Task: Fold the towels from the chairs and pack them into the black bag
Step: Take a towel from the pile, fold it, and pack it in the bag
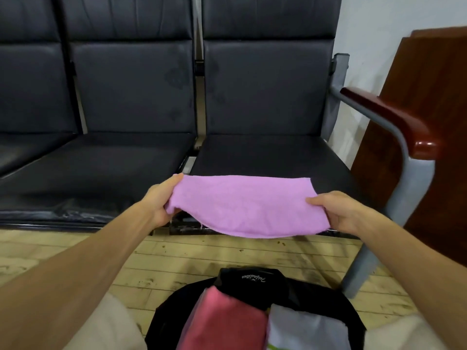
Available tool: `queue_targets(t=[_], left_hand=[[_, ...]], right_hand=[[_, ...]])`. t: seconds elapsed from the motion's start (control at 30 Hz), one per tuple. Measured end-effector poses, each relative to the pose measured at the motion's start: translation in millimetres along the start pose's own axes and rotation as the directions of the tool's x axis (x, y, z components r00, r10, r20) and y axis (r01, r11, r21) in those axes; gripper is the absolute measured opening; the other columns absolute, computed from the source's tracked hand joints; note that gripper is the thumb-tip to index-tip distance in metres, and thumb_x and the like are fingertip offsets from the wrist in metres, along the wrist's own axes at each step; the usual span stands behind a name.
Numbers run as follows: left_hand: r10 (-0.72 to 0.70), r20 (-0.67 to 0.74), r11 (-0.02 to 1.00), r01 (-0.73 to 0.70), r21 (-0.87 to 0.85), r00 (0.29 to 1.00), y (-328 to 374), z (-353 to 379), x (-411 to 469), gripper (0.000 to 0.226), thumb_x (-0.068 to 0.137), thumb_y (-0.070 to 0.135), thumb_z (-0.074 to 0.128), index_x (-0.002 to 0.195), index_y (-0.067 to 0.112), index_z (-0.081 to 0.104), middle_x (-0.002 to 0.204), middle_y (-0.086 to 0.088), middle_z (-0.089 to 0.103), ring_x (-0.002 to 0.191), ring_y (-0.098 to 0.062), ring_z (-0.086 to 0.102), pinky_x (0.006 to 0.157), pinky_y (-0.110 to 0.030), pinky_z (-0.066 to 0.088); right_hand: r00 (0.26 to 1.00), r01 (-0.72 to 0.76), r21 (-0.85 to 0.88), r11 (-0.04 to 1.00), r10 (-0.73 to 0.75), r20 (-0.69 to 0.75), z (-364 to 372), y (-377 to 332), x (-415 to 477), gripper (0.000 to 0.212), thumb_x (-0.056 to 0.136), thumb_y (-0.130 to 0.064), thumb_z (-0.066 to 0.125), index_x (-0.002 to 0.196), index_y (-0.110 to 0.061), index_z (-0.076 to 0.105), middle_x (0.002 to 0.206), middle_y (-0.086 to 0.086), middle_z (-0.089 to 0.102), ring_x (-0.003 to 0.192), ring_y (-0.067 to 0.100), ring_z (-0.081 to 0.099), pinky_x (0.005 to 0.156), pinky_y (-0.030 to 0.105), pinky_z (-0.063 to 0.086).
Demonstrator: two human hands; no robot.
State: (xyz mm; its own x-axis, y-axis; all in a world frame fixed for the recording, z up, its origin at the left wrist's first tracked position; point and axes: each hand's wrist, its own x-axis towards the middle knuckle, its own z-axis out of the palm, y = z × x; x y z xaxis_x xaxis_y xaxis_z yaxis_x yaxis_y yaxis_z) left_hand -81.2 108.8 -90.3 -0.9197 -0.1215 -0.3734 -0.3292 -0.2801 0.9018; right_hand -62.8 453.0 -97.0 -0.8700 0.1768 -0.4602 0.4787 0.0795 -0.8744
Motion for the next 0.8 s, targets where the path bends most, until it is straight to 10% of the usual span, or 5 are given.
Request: queue_targets(t=[0.23, 0.57, 0.8], left_hand=[[0.042, 0.067, 0.984, -0.053, 0.168, 0.997, 6.6, 41.7, -12.8, 0.018, 0.093, 0.015, 0.058, 0.107, 0.005, 0.062, 0.102, -0.013, 0.066, 0.084, -0.023, 0.064, 0.068, -0.036, 0.053], [0.094, 0.143, 0.967, -0.125, 0.222, 0.985, 0.9, 146.3, -19.9, 0.009, 0.094, 0.011, 0.053, 0.096, 0.006, 0.061, 0.088, -0.012, 0.062, 0.072, -0.018, 0.060, 0.061, -0.028, 0.049], [0.152, 0.250, 0.789, -0.270, 0.552, 0.956, -30.3, 208.9, -19.9, 0.035, 0.083, 0.014, 0.048, 0.049, 0.015, 0.047, 0.043, 0.000, 0.045, 0.050, -0.016, 0.047, 0.052, -0.018, 0.037]], right_hand=[[1.000, 0.010, 0.008, 1.000, -0.010, -0.012, -0.1, 3.2, -2.1, 0.022, 0.099, -0.010, 0.049, 0.117, 0.000, 0.057, 0.116, 0.017, 0.065, 0.106, 0.031, 0.063, 0.089, 0.045, 0.053], [0.999, 0.029, 0.157, 0.987, -0.033, 0.020, -10.8, 9.7, -2.7, 0.024, 0.097, -0.006, 0.044, 0.114, 0.000, 0.061, 0.115, 0.019, 0.066, 0.101, 0.034, 0.066, 0.079, 0.046, 0.057], [0.999, 0.019, 0.248, 0.969, -0.030, 0.039, -15.0, 10.6, 1.3, 0.024, 0.101, -0.011, 0.041, 0.098, -0.007, 0.063, 0.103, 0.013, 0.068, 0.088, 0.029, 0.065, 0.066, 0.039, 0.055]])
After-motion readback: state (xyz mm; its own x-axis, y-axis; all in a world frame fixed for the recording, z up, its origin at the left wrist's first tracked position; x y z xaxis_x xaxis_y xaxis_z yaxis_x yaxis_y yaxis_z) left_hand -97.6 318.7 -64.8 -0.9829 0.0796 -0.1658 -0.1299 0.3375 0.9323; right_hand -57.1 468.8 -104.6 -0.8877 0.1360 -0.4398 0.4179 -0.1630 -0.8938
